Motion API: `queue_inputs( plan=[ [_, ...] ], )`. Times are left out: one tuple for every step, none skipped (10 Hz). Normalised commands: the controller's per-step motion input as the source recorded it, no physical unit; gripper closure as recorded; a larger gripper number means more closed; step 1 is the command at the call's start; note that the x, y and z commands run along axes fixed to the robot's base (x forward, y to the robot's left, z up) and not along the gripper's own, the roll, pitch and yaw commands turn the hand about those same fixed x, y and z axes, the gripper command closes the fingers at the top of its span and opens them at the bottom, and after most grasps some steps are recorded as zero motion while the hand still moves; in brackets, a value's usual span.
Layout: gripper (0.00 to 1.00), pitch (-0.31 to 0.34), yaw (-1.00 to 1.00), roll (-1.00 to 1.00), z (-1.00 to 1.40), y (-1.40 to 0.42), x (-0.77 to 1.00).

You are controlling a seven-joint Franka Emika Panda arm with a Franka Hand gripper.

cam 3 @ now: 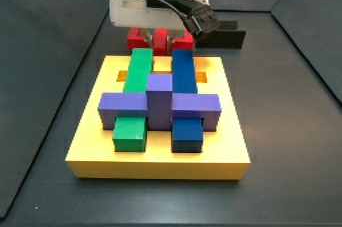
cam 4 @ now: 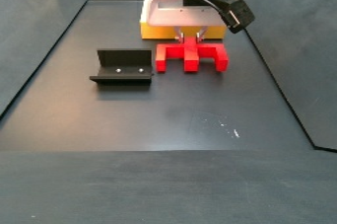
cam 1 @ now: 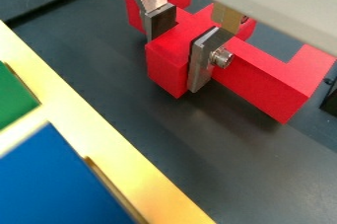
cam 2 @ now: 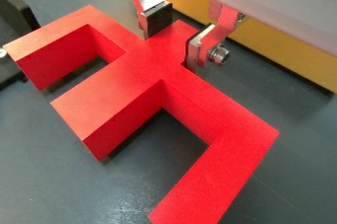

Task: Pick up the red object. Move up. Place the red object on the fixture. Regrasp the red object. Move to above the board. Insert the red object.
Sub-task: Pick up the red object, then move up.

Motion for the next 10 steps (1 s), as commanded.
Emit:
queue_inputs(
  plan=[
    [1.0, 0.0, 0.0, 0.0, 0.0, 0.0, 0.0],
    [1.0, 0.0, 0.0, 0.0, 0.0, 0.0, 0.0],
    [1.0, 0.0, 0.0, 0.0, 0.0, 0.0, 0.0],
    [1.0, 0.0, 0.0, 0.0, 0.0, 0.0, 0.0],
    [1.0, 0.0, 0.0, 0.0, 0.0, 0.0, 0.0],
    [1.0, 0.0, 0.0, 0.0, 0.0, 0.0, 0.0],
    [1.0, 0.0, 0.0, 0.0, 0.83, 0.0, 0.0],
    [1.0, 0.011, -0.05, 0.0, 0.8, -0.09, 0.01],
    [1.0, 0.051, -0.04, 0.0, 0.66, -0.08, -0.02],
    [1.0, 0.039, -0.01, -0.01, 0.28, -0.03, 0.02]
  ],
)
